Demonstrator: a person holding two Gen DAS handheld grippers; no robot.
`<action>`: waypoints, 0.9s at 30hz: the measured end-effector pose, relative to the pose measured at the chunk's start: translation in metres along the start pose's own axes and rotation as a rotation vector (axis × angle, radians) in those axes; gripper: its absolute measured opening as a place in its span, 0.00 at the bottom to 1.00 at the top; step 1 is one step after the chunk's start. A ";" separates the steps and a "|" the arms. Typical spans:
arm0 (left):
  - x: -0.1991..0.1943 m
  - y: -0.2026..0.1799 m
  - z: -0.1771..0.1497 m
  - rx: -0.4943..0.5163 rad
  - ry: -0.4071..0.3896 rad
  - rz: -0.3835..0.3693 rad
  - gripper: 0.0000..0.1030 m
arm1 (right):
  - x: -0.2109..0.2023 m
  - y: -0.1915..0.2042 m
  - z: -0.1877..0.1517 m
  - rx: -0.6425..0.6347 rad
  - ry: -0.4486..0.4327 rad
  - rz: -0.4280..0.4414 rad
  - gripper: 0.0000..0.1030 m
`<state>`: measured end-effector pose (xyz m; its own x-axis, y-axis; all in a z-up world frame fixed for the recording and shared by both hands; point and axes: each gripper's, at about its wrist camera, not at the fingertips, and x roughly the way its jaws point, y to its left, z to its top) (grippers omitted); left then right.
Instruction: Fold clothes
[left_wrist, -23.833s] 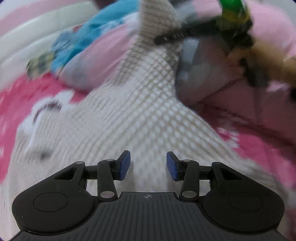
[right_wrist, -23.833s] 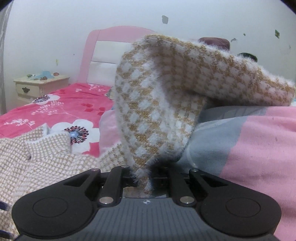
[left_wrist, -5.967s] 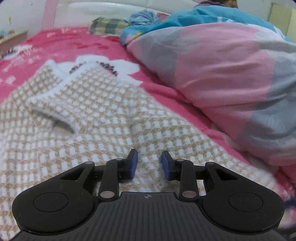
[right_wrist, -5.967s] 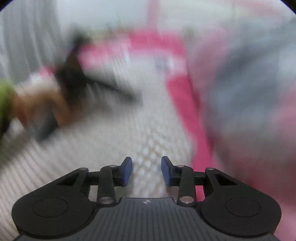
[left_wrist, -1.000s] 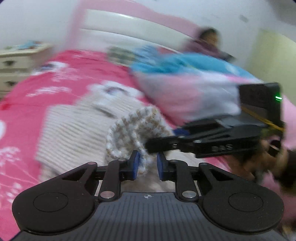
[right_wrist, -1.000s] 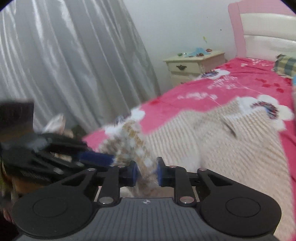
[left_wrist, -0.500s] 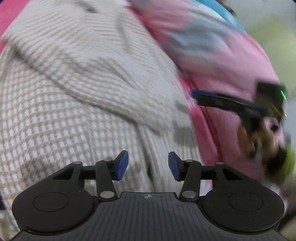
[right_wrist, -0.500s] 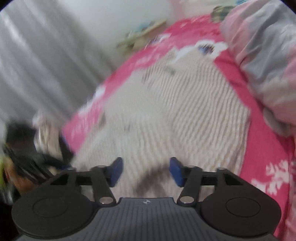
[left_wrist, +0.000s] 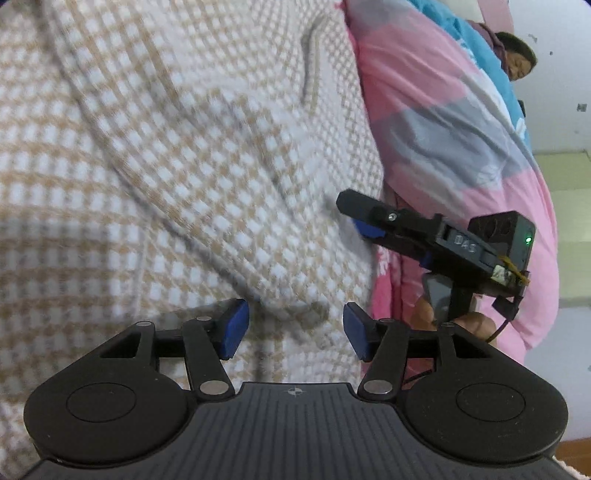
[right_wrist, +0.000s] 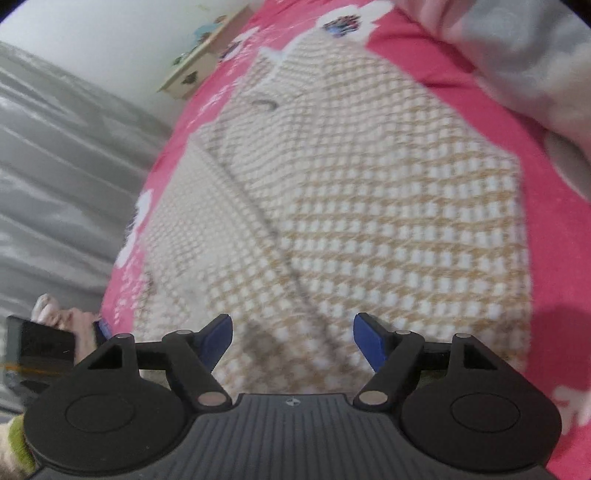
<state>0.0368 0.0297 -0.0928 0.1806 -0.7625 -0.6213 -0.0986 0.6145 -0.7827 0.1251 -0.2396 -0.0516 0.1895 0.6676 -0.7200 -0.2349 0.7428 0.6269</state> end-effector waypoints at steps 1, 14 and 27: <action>0.004 0.000 0.001 -0.005 0.001 0.001 0.55 | 0.001 0.001 0.000 -0.005 0.008 0.013 0.70; 0.013 -0.008 0.010 0.032 -0.048 -0.003 0.22 | 0.001 0.017 -0.008 -0.094 0.043 0.003 0.24; -0.099 -0.010 -0.037 0.179 -0.070 0.132 0.20 | 0.012 0.110 -0.060 -0.255 0.175 0.129 0.19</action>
<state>-0.0159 0.0914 -0.0250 0.2458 -0.6612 -0.7088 0.0481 0.7386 -0.6724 0.0444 -0.1530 -0.0090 -0.0185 0.7199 -0.6938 -0.4811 0.6019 0.6374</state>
